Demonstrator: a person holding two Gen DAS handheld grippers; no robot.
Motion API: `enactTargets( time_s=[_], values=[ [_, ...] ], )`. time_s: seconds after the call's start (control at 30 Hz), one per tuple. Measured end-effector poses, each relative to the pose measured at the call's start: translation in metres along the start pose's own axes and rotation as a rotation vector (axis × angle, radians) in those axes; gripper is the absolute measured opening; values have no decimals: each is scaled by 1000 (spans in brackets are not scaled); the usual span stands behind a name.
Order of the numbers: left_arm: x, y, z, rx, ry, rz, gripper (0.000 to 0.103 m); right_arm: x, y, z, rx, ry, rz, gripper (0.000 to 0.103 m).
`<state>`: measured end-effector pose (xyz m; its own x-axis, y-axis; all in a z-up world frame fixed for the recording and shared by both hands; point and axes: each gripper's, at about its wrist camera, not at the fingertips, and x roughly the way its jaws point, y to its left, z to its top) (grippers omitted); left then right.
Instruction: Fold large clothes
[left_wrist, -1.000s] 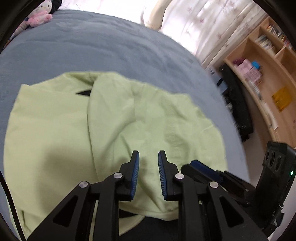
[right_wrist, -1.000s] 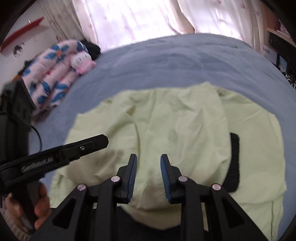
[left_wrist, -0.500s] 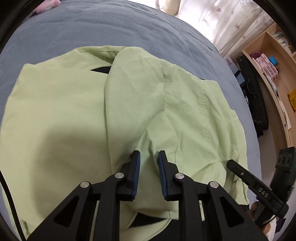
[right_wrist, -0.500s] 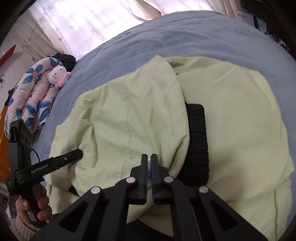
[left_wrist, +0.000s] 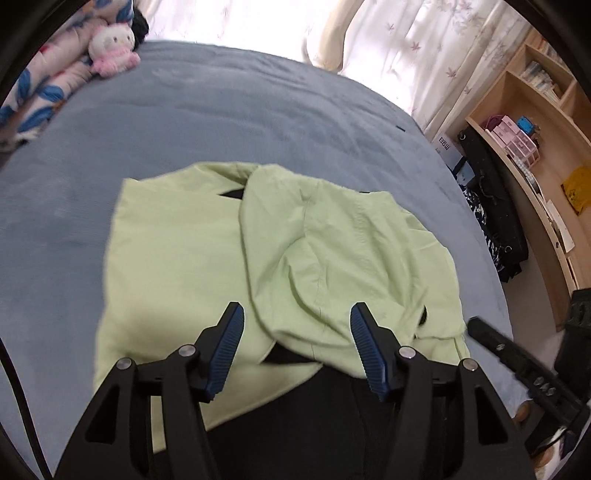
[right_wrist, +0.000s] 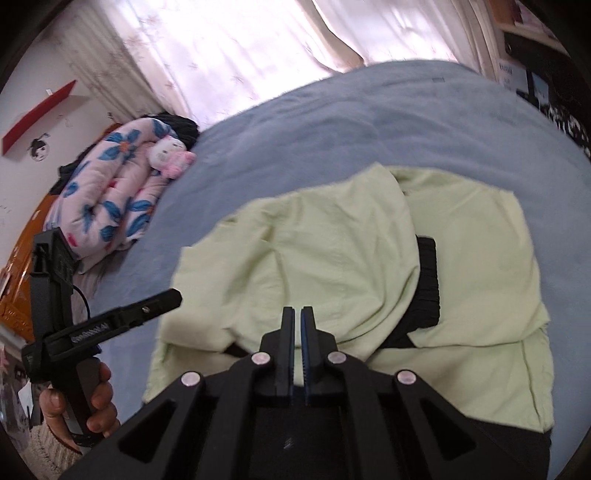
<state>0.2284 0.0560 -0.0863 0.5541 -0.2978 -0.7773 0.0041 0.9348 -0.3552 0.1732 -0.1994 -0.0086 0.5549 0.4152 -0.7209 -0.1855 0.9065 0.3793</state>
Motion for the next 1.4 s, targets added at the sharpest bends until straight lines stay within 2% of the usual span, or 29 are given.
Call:
enactTargets(
  time_s=[0.1, 0.2, 0.37, 0.67, 0.77, 0.8, 0.87, 0.93, 0.97, 1.03, 1.27, 1.4],
  values=[
    [-39, -3, -11, 20, -33, 16, 60, -41, 27, -4, -45, -51, 8, 3],
    [-71, -6, -24, 37, -63, 24, 65, -75, 47, -10, -82, -83, -6, 3],
    [-123, -2, -57, 57, -109, 33, 71, -126, 70, -38, -139, -123, -42, 3],
    [-177, 24, -117, 56, -128, 63, 77, -163, 68, -109, -205, -134, -164, 5],
    [-189, 33, -136, 49, -129, 73, 79, -171, 65, -130, -220, -126, -164, 5],
    [-192, 36, -143, 45, -131, 69, 80, -174, 63, -135, -222, -125, -163, 7],
    [-195, 41, -153, 41, -134, 70, 81, -180, 59, -146, -223, -126, -175, 24],
    [-196, 45, -162, 42, -131, 92, 81, -187, 53, -156, -221, -147, -177, 63],
    [-195, 47, -168, 43, -129, 103, 81, -189, 51, -160, -224, -161, -180, 66],
    [-193, 52, -177, 41, -117, 112, 81, -196, 46, -170, -238, -182, -198, 67],
    [-167, 98, -222, 26, 1, 126, 81, -193, 6, -183, -215, -133, -253, 68],
    [-152, 133, -241, -38, 59, 125, 81, -187, -24, -186, -245, -88, -300, 67]
  ],
)
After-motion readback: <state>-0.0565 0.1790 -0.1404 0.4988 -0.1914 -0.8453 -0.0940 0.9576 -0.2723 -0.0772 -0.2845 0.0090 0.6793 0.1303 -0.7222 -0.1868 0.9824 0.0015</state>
